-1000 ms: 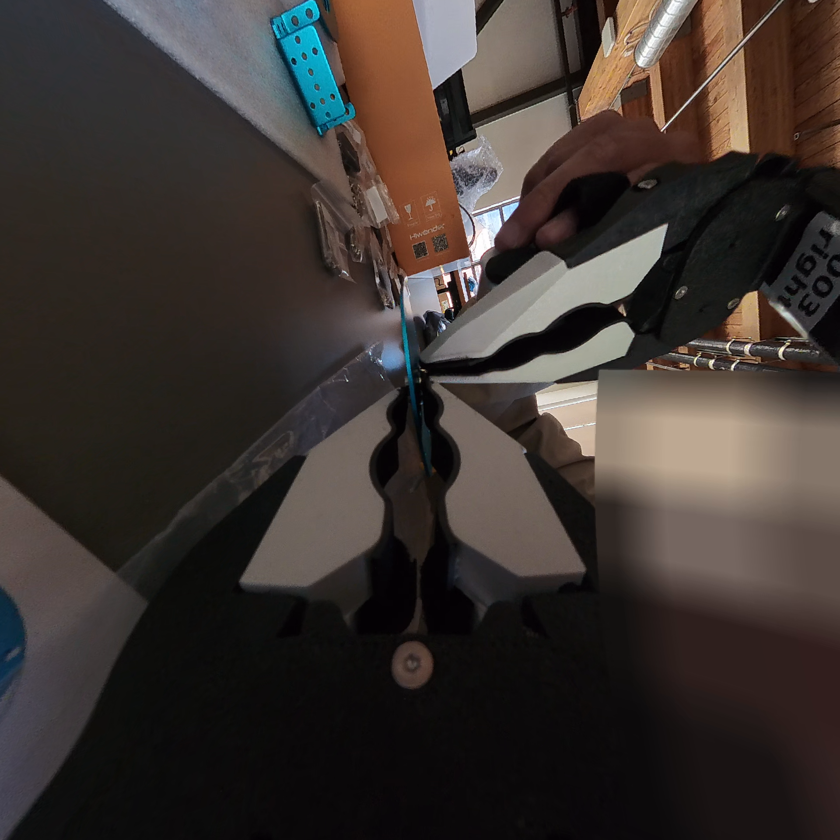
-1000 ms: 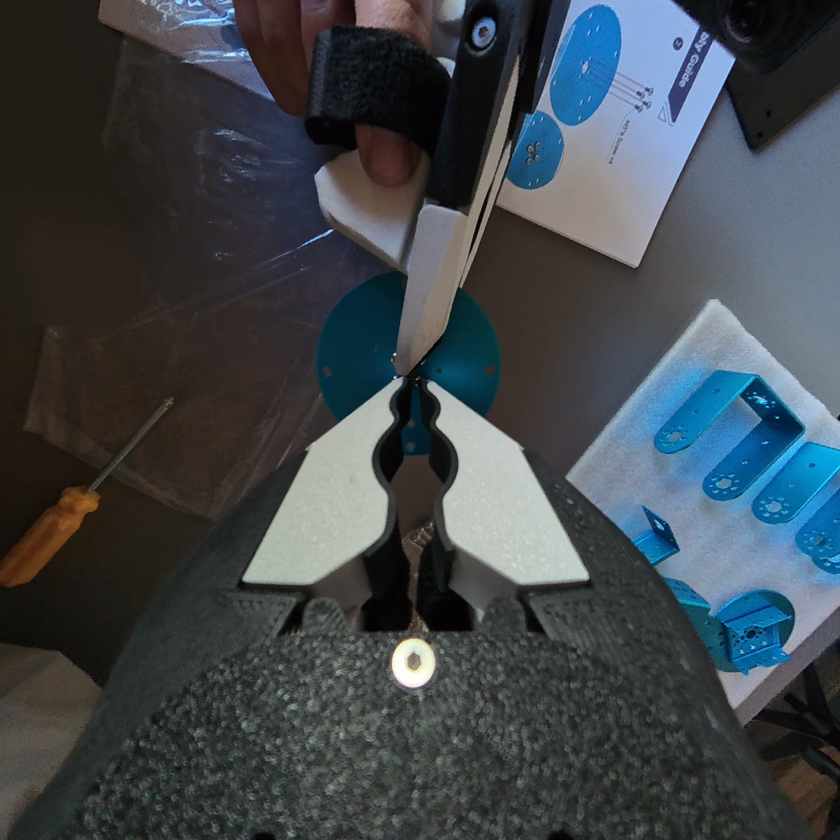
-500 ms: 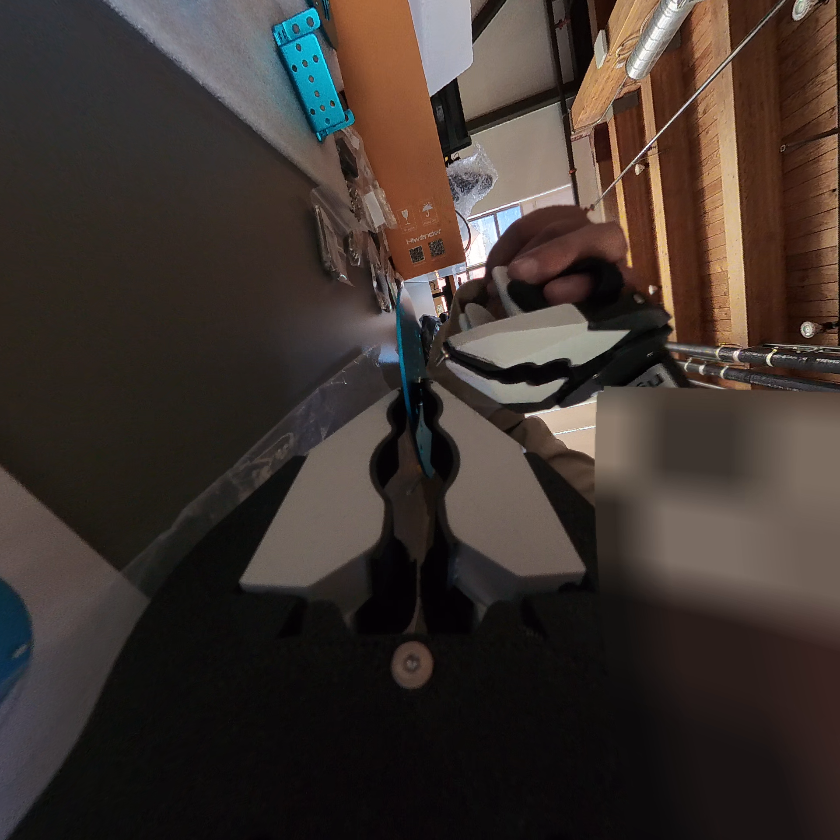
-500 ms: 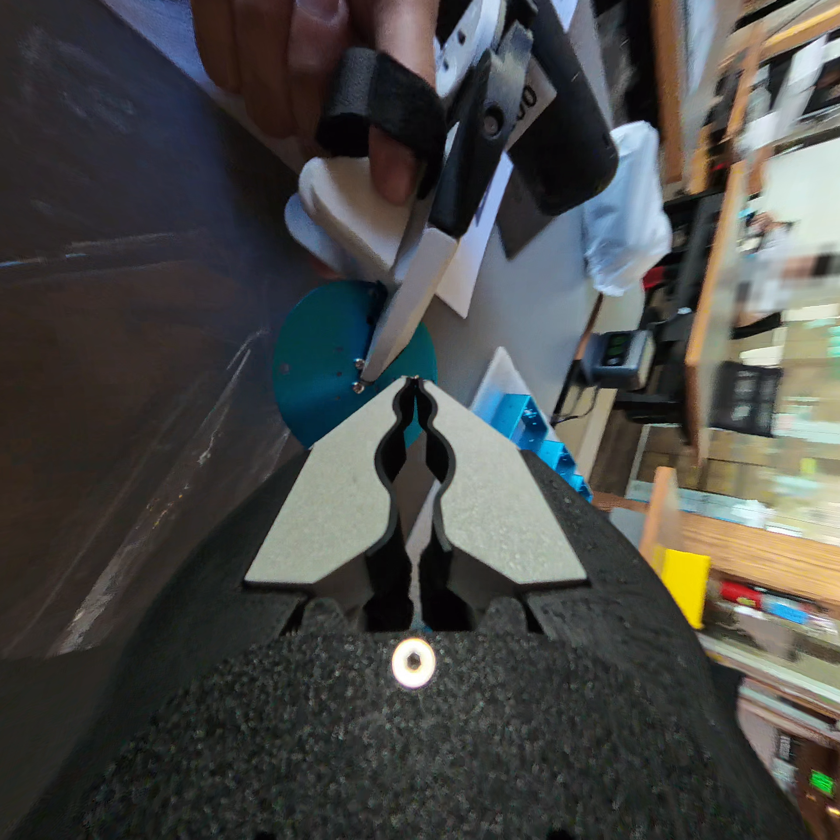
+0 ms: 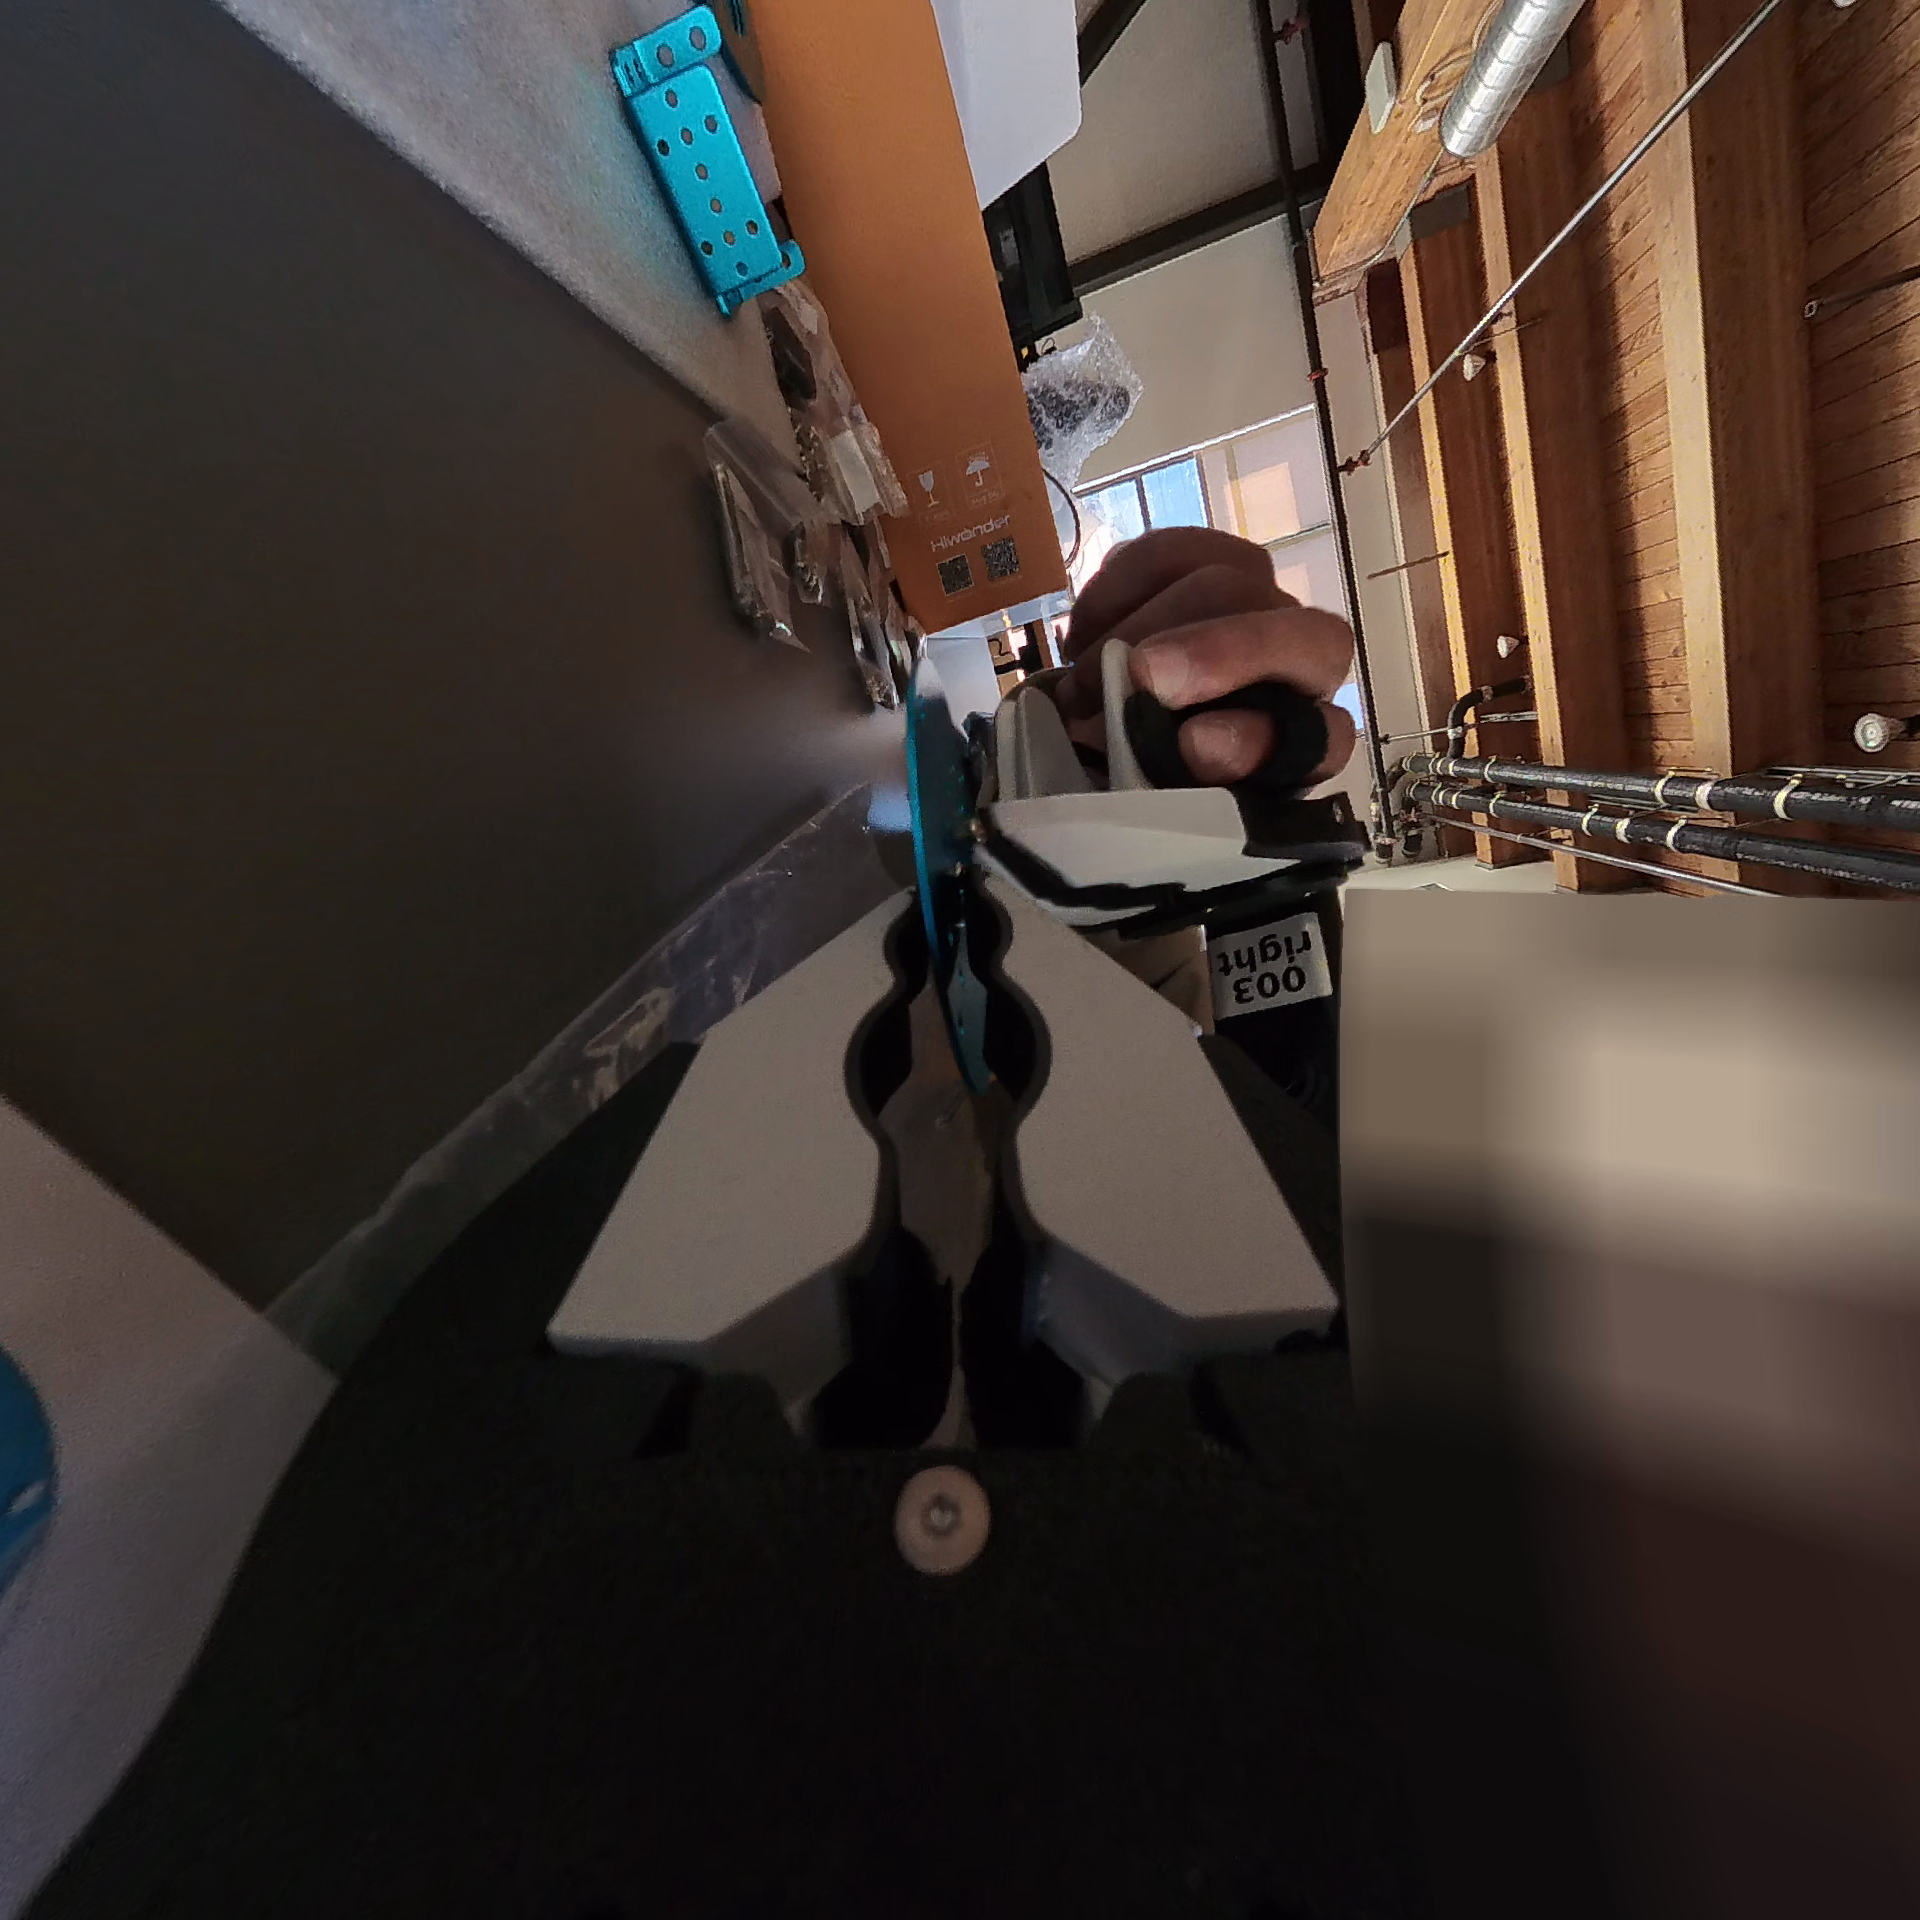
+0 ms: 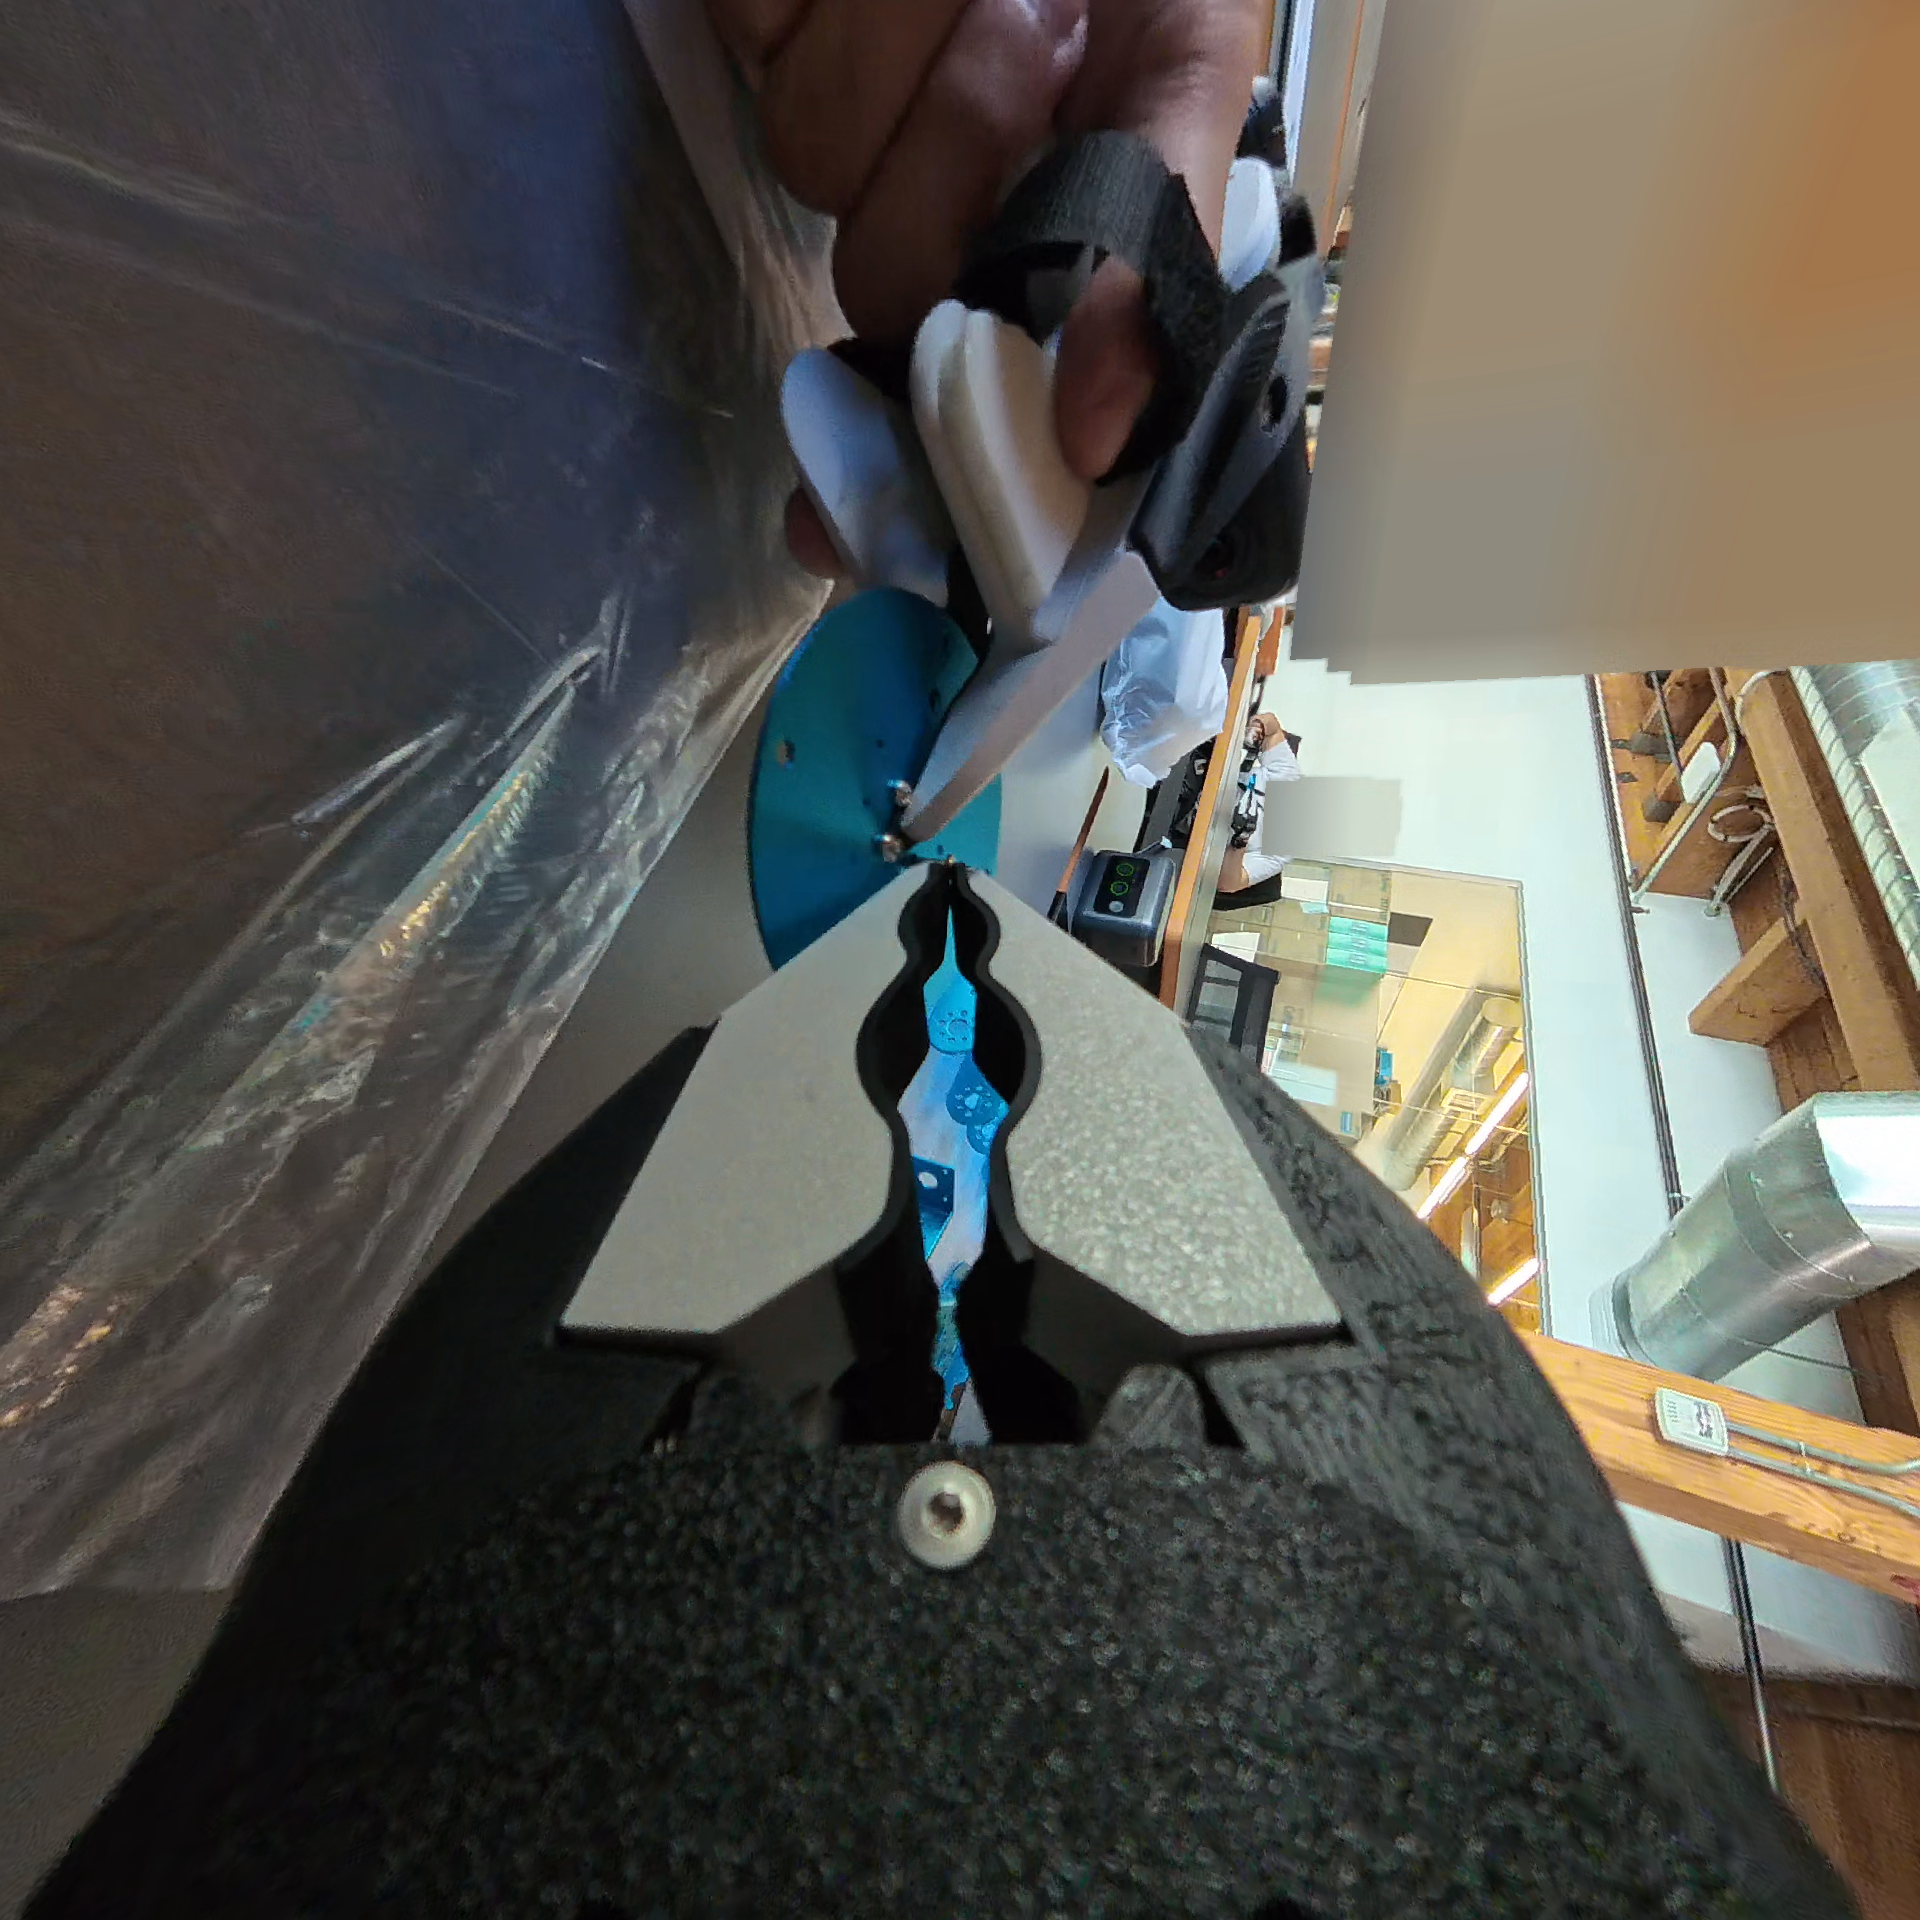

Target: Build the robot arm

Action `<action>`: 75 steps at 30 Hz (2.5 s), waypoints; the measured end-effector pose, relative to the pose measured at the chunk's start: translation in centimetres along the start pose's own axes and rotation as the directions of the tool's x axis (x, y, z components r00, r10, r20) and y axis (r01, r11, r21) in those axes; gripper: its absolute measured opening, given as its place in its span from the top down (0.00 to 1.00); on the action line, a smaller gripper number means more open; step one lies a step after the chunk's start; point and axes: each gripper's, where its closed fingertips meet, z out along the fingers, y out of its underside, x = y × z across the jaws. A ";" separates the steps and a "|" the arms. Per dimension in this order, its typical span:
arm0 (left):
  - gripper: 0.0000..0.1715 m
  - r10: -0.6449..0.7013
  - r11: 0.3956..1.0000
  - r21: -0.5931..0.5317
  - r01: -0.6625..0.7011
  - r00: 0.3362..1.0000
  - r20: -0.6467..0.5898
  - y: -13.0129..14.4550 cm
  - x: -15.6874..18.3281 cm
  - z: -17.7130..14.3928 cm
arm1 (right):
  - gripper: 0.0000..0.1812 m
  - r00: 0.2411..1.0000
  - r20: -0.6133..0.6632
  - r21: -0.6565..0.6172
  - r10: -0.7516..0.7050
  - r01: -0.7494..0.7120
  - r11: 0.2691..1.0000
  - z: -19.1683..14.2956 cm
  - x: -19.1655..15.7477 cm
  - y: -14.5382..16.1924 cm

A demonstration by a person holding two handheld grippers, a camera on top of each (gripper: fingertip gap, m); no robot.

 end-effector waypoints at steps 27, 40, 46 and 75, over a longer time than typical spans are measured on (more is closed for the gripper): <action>0.96 0.006 1.000 -0.002 -0.006 1.000 0.010 0.1 -0.1 0.1 | 1.00 0.994 0.092 -0.075 0.056 -0.049 0.996 -0.3 -0.4 -0.2; 0.97 0.004 1.000 -0.004 -0.004 1.000 0.013 0.1 -0.2 0.1 | 1.00 0.993 0.086 -0.078 0.080 -0.073 0.994 -0.2 -0.5 -0.1; 0.97 0.006 1.000 -0.003 -0.006 1.000 0.013 0.1 -0.1 0.1 | 1.00 0.991 0.090 -0.077 0.099 -0.092 0.993 -0.2 -0.5 -0.1; 0.96 -0.004 1.000 -0.001 0.004 1.000 0.011 0.0 -0.2 0.0 | 0.98 0.991 0.086 -0.083 0.099 -0.092 0.992 -0.2 -0.4 0.0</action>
